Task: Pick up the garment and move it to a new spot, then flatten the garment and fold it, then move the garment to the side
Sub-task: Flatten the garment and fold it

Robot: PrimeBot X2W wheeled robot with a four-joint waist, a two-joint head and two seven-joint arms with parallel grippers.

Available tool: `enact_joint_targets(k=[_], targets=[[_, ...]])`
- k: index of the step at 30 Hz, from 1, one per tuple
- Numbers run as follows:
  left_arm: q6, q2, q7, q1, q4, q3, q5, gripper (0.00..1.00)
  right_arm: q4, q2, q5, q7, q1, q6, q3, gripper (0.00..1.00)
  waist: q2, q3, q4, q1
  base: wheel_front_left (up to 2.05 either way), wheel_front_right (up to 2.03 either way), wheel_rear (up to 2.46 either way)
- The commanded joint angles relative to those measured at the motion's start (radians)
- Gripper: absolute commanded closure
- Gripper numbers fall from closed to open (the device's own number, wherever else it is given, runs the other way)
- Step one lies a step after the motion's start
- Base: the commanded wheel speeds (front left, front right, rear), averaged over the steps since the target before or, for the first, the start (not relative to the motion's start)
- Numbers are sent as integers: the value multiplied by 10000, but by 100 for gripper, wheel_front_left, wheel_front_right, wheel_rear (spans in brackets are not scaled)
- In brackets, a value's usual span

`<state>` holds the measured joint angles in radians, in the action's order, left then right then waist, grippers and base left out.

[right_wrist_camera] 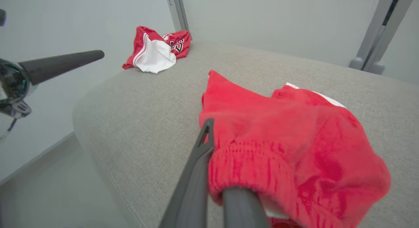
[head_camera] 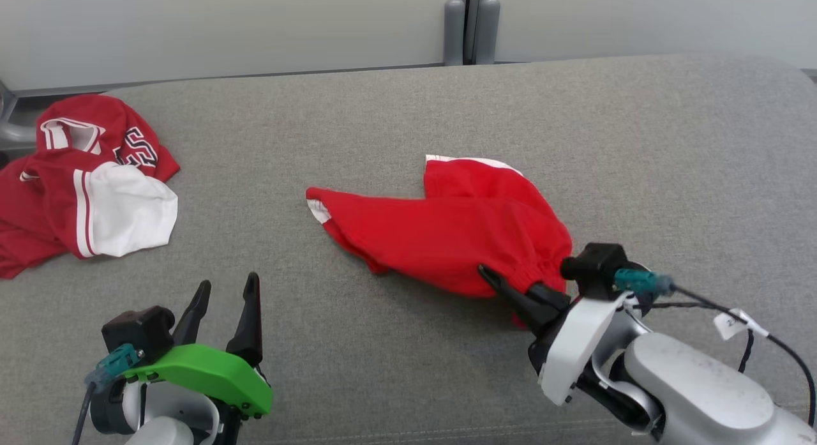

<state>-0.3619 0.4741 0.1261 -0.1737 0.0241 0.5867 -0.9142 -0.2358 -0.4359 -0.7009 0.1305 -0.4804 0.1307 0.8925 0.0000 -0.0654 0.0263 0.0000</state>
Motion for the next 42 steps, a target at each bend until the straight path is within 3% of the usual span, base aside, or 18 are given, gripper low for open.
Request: enact_joint_targets(k=[1, 7, 11, 20, 21, 32, 42], targets=[[-68, 58, 97, 132, -86, -35, -8, 0, 364, -123, -399, -207, -103, -1, -126, 100, 0, 112, -50, 0, 0, 0, 0], [-178, 45, 146, 311, -297, -46, -47, 0, 2024, -245, -2617, -1434, 97, 1, -1789, 100, 0, 245, -77, 0, 0, 0, 0], [-188, 0, 164, 352, -364, -31, -51, 0, 1795, 166, -3330, -2422, -89, 1, -3248, 100, 0, 226, -36, 0, 0, 0, 0], [84, -302, 165, -185, -220, 203, 76, 0, -1807, 1582, -2716, -4796, -1903, 2, -5579, 100, 0, -284, 605, 0, 0, 0, 0], [160, -404, 192, -331, -143, 271, 108, 0, -2644, 1785, -2489, -5172, -2351, 2, -5920, 100, 0, -433, 837, 0, 0, 0, 0], [656, -924, 223, -1092, 288, 792, 348, 0, -5753, 739, -1271, -5696, -3944, 1, -7122, 100, 0, -1223, 1967, 0, 0, 0, 0], [909, -1198, 43, -1596, 400, 1271, 643, 0, -7066, 263, -1013, -5296, -3693, 1, -7050, 100, 0, -1460, 2258, 0, 0, 0, 0]])
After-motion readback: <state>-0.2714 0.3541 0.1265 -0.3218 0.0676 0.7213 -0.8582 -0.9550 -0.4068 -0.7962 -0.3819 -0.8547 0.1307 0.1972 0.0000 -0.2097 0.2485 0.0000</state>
